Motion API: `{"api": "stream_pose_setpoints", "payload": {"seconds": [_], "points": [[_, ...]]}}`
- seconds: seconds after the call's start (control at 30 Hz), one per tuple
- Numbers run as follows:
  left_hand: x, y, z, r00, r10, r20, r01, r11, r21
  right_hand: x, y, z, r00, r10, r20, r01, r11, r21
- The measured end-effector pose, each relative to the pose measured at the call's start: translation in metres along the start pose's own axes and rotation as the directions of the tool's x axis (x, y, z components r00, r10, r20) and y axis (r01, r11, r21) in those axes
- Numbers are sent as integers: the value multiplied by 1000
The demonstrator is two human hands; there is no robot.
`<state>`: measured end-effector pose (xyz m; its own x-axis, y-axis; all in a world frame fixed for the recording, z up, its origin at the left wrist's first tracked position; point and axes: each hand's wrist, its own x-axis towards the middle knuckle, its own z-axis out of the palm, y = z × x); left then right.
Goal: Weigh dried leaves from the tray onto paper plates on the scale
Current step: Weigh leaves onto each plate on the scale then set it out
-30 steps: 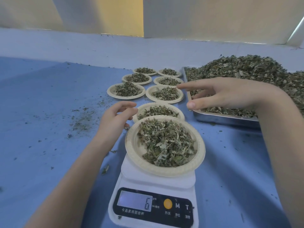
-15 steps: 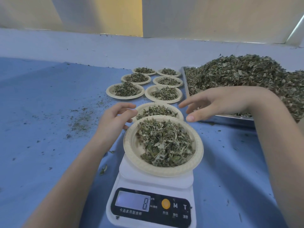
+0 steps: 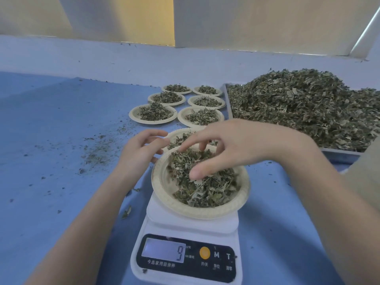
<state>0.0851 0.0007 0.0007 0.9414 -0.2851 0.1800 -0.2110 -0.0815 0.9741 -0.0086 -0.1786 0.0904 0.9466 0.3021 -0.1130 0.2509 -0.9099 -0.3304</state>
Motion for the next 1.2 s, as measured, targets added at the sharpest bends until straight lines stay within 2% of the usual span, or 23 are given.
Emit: {"api": "stream_pose_setpoints", "payload": {"seconds": [0.1, 0.2, 0.3, 0.43, 0.57, 0.7, 1.2], "points": [[0, 0, -1, 1000, 4, -5, -4, 1000, -7, 6, -10, 10, 1000, -3, -14, 0, 981, -195], [1, 0, -2, 1000, 7, -10, -7, 1000, -3, 9, -15, 15, 999, -34, -22, 27, 965, -261], [1, -1, -2, 1000, 11, -9, -11, 1000, 0, 8, -15, 12, 994, -55, -99, 37, 984, -172], [2, -1, -2, 1000, 9, -13, -9, 1000, 1, -3, -8, -4, 953, -63, -296, 70, 997, 13], [2, -1, -1, 1000, 6, -10, -6, 1000, 21, -12, 0, -15, 910, -37, -414, 77, 994, 81], [2, -1, -1, 1000, 8, -12, -8, 1000, 30, -17, 7, -20, 891, 0, -454, 78, 985, 153], [2, -3, 0, 1000, -6, -13, 6, 999, 40, -15, 11, -20, 883, -14, -469, 102, 981, 163]]}}
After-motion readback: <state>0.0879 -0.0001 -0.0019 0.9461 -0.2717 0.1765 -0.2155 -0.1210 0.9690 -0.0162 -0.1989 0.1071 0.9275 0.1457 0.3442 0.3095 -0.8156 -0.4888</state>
